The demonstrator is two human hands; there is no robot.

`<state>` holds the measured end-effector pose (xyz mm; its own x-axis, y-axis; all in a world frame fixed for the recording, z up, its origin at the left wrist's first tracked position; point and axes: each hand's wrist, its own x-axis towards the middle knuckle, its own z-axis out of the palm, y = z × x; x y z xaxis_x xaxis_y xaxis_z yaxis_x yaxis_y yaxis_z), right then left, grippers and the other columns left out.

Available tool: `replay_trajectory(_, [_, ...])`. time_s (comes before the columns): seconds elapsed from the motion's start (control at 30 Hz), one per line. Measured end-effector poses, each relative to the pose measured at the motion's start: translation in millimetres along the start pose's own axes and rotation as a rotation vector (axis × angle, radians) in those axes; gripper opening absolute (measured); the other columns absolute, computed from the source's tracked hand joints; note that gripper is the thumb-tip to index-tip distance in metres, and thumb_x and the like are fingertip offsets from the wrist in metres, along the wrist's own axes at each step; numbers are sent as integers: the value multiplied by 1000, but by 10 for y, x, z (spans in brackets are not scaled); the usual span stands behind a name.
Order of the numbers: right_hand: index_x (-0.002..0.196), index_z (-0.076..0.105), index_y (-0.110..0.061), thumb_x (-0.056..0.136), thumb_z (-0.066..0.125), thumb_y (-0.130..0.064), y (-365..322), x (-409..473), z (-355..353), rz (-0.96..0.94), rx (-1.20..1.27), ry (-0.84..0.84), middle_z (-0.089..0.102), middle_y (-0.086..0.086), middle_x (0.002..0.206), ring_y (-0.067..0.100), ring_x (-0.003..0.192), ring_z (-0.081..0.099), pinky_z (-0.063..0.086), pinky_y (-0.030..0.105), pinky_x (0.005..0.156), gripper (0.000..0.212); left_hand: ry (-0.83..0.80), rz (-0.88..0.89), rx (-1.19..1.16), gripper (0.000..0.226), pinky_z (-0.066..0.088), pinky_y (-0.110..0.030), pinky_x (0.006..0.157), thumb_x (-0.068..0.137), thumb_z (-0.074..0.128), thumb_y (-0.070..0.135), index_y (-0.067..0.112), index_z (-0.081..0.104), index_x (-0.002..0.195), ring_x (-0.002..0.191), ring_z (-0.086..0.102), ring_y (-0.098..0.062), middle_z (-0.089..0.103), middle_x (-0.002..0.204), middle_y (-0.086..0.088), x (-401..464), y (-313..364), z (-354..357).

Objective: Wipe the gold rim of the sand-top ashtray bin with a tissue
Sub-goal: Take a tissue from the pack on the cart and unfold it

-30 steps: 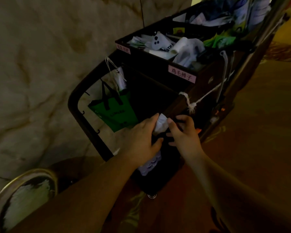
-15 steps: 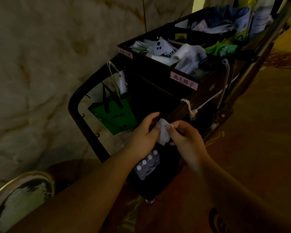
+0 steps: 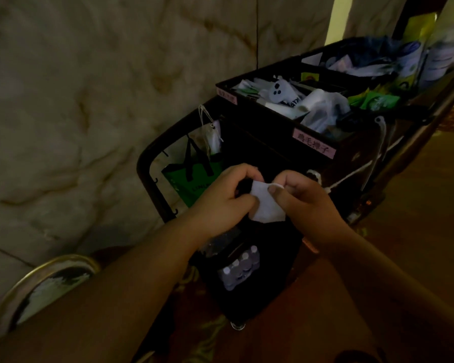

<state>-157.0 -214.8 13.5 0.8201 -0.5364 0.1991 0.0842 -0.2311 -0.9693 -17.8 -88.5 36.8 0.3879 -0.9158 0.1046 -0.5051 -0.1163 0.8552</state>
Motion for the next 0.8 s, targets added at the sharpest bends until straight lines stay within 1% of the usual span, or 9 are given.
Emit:
replay_trajectory(0.07, [75,59,-20,89,58,-37,-48,56,48,-21,-58,-32,61,1,72,14,69,59,48,29,60,23,5,-2,15,18,57,-42,87,79,57,34,35,62,96,105,63,-15,63,117,-1,-58,17,-139])
replay_trajectory(0.13, [76,60,-22,90,59,-36,-76,107,140,-48,-82,-36,63,3,72,12,68,60,48,24,60,21,11,-21,50,8,55,-53,81,88,63,29,25,63,95,91,64,-28,66,101,-8,-130,-25,-291])
replay_trajectory(0.2, [78,62,-24,92,61,-34,-78,149,253,-68,-82,-47,66,6,75,17,70,64,51,28,62,17,21,-45,64,4,53,-43,74,94,67,19,22,64,93,80,61,-15,65,86,0,-218,-112,-425])
replay_trajectory(0.27, [81,64,-25,91,62,-35,-70,187,379,-73,-88,-66,70,10,81,27,76,69,55,37,67,15,35,-91,69,5,52,-29,73,94,69,21,24,66,93,77,61,-6,64,81,13,-329,-190,-544])
replay_trajectory(0.33, [83,65,-26,89,64,-38,-63,219,514,-78,-86,-69,72,9,84,27,81,71,57,39,70,13,59,-152,51,3,56,-33,74,94,71,25,27,69,93,77,66,-8,67,80,12,-447,-251,-649])
replay_trajectory(0.43, [83,65,-30,92,66,-33,-62,266,712,-126,-127,-33,71,-8,79,5,74,68,54,21,64,10,119,-224,-21,5,62,-42,83,93,74,21,21,73,98,82,73,-18,71,79,8,-631,-328,-786])
replay_trajectory(0.53, [77,63,-33,94,69,-24,-86,301,918,-170,-185,20,66,-21,72,-5,67,63,46,8,58,20,218,-247,-76,6,62,-35,82,91,76,18,15,76,97,81,73,-13,76,82,1,-827,-397,-897])
replay_trajectory(0.63, [79,59,-37,92,71,-28,-112,309,1128,-185,-258,24,63,-23,73,-7,69,61,44,5,57,20,334,-252,-130,3,57,-33,76,91,75,14,11,75,92,78,66,-15,71,85,-10,-989,-440,-1017])
replay_trajectory(0.8, [80,59,-39,91,69,-38,-188,306,1526,-227,-326,27,58,-11,73,-3,72,60,46,8,58,15,434,-240,-153,11,61,-30,73,91,74,11,21,77,87,72,66,-4,70,72,13,-1284,-512,-1351])
